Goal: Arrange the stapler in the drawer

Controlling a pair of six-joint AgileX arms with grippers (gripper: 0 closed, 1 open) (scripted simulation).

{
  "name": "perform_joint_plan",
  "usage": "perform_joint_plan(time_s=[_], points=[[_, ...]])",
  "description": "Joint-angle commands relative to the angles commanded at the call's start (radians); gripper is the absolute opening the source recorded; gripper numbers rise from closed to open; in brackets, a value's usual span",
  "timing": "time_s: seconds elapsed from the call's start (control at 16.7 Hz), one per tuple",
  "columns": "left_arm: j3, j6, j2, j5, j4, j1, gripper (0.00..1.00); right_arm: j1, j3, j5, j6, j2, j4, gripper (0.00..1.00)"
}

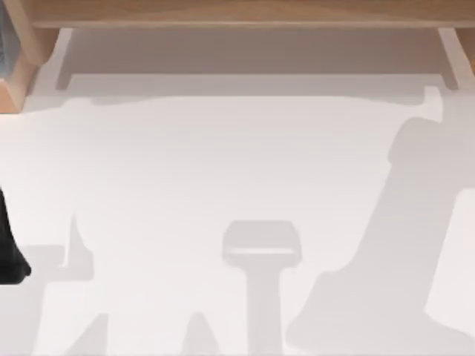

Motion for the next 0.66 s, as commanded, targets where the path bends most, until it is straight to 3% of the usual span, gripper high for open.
perform_joint_plan(time_s=[0.3,0.66], points=[[0.0,0.0,0.0,0.0,0.0,0.0,1.0,0.0,0.0,0.0,0.0,0.0,0.0,0.98],[0.0,0.0,0.0,0.0,0.0,0.0,1.0,0.0,0.0,0.0,0.0,0.0,0.0,1.0]])
